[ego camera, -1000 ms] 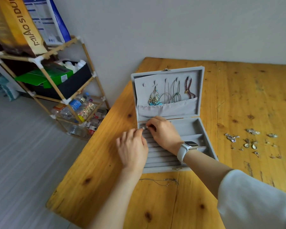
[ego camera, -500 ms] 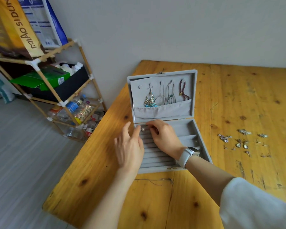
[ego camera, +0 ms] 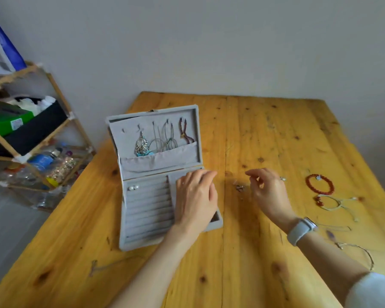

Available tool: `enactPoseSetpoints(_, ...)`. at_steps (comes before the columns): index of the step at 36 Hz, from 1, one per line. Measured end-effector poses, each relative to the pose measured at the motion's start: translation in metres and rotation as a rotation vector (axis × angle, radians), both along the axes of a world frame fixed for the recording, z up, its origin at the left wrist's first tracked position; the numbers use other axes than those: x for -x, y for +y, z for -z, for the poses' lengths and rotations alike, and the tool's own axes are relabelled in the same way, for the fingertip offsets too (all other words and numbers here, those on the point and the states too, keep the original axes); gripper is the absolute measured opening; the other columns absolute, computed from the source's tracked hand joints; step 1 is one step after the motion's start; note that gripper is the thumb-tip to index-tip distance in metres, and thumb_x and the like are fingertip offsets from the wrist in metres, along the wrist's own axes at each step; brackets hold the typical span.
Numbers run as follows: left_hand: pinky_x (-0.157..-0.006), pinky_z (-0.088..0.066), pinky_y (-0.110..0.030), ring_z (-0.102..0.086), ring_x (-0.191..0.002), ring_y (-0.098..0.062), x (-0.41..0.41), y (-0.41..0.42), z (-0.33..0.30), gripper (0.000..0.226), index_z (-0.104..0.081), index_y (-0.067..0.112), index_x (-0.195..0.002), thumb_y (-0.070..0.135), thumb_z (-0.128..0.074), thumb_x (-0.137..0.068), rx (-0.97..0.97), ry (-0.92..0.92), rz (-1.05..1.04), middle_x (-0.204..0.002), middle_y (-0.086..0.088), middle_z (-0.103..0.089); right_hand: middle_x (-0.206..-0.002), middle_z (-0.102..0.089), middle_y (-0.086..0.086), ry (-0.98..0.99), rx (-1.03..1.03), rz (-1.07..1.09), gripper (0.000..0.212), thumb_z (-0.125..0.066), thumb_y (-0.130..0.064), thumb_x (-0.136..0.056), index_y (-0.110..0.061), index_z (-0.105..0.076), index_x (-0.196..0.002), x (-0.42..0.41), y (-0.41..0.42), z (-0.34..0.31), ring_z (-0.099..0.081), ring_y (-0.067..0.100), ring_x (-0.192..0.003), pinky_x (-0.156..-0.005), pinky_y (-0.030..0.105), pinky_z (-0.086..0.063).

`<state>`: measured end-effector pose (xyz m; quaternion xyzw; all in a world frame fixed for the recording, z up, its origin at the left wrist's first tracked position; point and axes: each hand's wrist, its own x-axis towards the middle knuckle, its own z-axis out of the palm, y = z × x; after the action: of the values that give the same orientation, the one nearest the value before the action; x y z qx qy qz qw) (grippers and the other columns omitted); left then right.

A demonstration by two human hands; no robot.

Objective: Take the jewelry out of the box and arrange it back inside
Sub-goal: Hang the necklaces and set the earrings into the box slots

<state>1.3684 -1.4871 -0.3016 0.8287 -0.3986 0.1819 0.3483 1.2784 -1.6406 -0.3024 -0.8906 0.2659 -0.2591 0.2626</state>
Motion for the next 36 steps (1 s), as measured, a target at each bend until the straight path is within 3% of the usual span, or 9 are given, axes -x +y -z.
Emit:
enactPoseSetpoints(4, -0.078, -0.045, -0.034, -0.061, -0.091, -0.02, 0.006, -0.037, -0.001, 0.034, -0.068, 0.018, -0.102, 0.023, -0.041, -0.082, -0.103, 0.076, 0.073, -0.099, 0.002, -0.067, -0.105, -0.06, 0.01, 0.121, 0.058, 0.14, 0.02, -0.055, -0.014, -0.088, -0.01, -0.064, -0.106, 0.014, -0.039, 0.007, -0.048, 0.027, -0.101, -0.082, 0.032, -0.036)
enactPoseSetpoints(8, -0.092, -0.038, -0.038, -0.053, -0.109, -0.023, 0.003, -0.071, 0.0, 0.029, -0.062, 0.015, -0.117, 0.018, -0.049, -0.091, -0.231, 0.196, 0.125, -0.115, -0.002, -0.062, -0.116, -0.055, 0.007, 0.275, 0.103, 0.176, 0.028, -0.051, -0.028, -0.092, -0.017, -0.06, -0.116, 0.013, -0.057, 0.011, -0.043, 0.026, -0.11, -0.089, 0.041, -0.033)
enactPoseSetpoints(13, -0.098, -0.037, -0.037, -0.045, -0.115, -0.021, -0.003, -0.108, 0.007, 0.033, -0.055, 0.016, -0.126, 0.019, -0.048, -0.094, -0.314, 0.271, 0.181, -0.12, -0.001, -0.056, -0.113, -0.056, 0.0, 0.349, 0.231, 0.134, 0.025, -0.048, -0.037, -0.092, -0.023, -0.062, -0.107, 0.007, -0.063, 0.012, -0.042, 0.022, -0.108, -0.087, 0.038, -0.03)
enactPoseSetpoints(16, -0.099, -0.033, -0.03, -0.043, -0.116, -0.021, -0.005, -0.125, 0.008, 0.034, -0.055, 0.015, -0.126, 0.017, -0.052, -0.093, -0.34, 0.339, 0.272, -0.119, -0.004, -0.054, -0.109, -0.056, -0.003, 0.351, 0.215, 0.116, 0.023, -0.048, -0.038, -0.091, -0.024, -0.061, -0.104, 0.01, -0.067, 0.013, -0.042, 0.02, -0.107, -0.085, 0.036, -0.026)
enactPoseSetpoints(21, -0.096, -0.038, -0.036, -0.047, -0.113, -0.017, -0.008, -0.135, 0.014, 0.025, -0.064, 0.02, -0.114, 0.022, -0.057, -0.091, -0.403, 0.316, 0.285, -0.113, 0.001, -0.057, -0.095, -0.06, -0.004, 0.153, 0.08, 0.093, 0.011, -0.055, -0.025, -0.089, -0.018, -0.063, -0.093, 0.023, -0.073, 0.014, -0.046, 0.02, -0.098, -0.076, 0.03, -0.024)
enactPoseSetpoints(23, -0.09, -0.042, -0.032, -0.05, -0.106, -0.016, -0.007, -0.135, 0.014, 0.018, -0.067, 0.019, -0.106, 0.02, -0.059, -0.089, -0.349, 0.343, 0.279, -0.107, 0.002, -0.059, -0.084, -0.057, -0.006, 0.065, -0.017, 0.086, 0.007, -0.058, -0.019, -0.088, -0.014, -0.063, -0.09, 0.028, -0.073, 0.01, -0.049, 0.019, -0.092, -0.074, 0.028, -0.03)
enactPoseSetpoints(28, -0.066, -0.039, -0.003, -0.056, -0.082, -0.003, -0.006, -0.12, -0.001, 0.01, -0.064, 0.018, -0.095, 0.014, -0.059, -0.088, -0.083, 0.521, 0.199, -0.086, 0.012, -0.06, -0.076, -0.057, -0.01, -0.096, -0.209, 0.022, 0.002, -0.061, -0.014, -0.086, -0.015, -0.06, -0.085, 0.028, -0.061, -0.006, -0.055, 0.012, -0.078, -0.065, 0.014, -0.04)
enactPoseSetpoints(32, -0.074, -0.047, -0.013, -0.06, -0.083, -0.006, -0.012, -0.081, -0.015, 0.012, -0.061, 0.024, -0.091, 0.012, -0.06, -0.087, 0.15, 0.7, 0.126, -0.087, 0.009, -0.064, -0.082, -0.063, -0.006, -0.127, -0.274, -0.058, 0.014, -0.057, -0.015, -0.089, -0.019, -0.061, -0.102, 0.018, -0.04, -0.015, -0.058, 0.008, -0.075, -0.063, 0.011, -0.041)
enactPoseSetpoints(36, -0.072, -0.048, -0.02, -0.061, -0.07, -0.005, -0.024, -0.03, -0.019, 0.02, -0.066, 0.019, -0.094, 0.005, -0.053, -0.09, 0.301, 0.808, 0.039, -0.078, 0.004, -0.065, -0.081, -0.064, -0.005, -0.153, -0.33, -0.123, 0.017, -0.053, -0.008, -0.09, -0.015, -0.067, -0.096, 0.0, -0.006, -0.019, -0.059, 0.002, -0.071, -0.067, 0.007, -0.041)
